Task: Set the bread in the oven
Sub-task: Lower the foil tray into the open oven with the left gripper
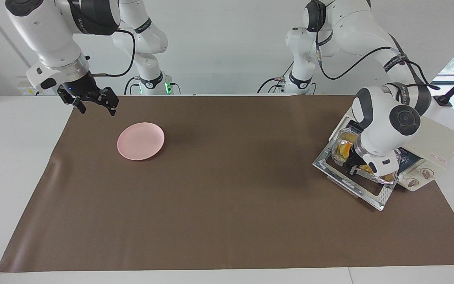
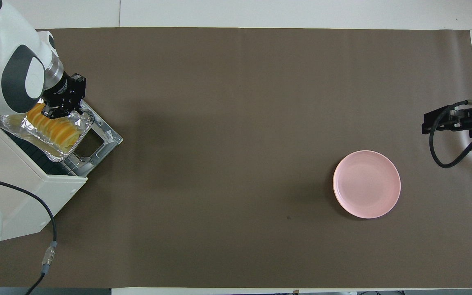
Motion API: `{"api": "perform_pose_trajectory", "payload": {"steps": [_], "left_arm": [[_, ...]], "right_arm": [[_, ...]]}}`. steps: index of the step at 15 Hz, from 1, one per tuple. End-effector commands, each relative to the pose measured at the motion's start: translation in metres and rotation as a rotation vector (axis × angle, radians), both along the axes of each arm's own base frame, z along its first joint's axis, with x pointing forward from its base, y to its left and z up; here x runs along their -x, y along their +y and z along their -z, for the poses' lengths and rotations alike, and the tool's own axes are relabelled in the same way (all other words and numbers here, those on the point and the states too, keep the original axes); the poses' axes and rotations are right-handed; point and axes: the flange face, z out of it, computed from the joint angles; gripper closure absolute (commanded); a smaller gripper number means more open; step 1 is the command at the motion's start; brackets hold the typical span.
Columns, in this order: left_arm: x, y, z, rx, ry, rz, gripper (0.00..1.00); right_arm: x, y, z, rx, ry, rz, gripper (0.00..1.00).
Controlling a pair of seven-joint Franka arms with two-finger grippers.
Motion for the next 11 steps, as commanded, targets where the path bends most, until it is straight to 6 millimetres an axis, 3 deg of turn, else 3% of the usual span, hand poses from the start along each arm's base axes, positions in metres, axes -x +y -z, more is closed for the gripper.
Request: {"api": "perform_pose_trajectory", "payload": {"steps": [1, 6, 11], "left_arm": [[0.012, 0.020, -0.007, 0.037, -0.013, 0.021, 1.00], [0.022, 0.065, -0.011, 0.066, -0.013, 0.059, 1.00], [0.031, 0.074, 0.003, 0.071, -0.018, 0.047, 1.00]], "right_arm": [[0.006, -0.001, -0.002, -0.006, 0.004, -0.020, 0.00], [0.006, -0.001, -0.002, -0.006, 0.005, -0.022, 0.00], [0.006, -0.002, -0.003, -0.006, 0.002, -0.020, 0.00]]}}
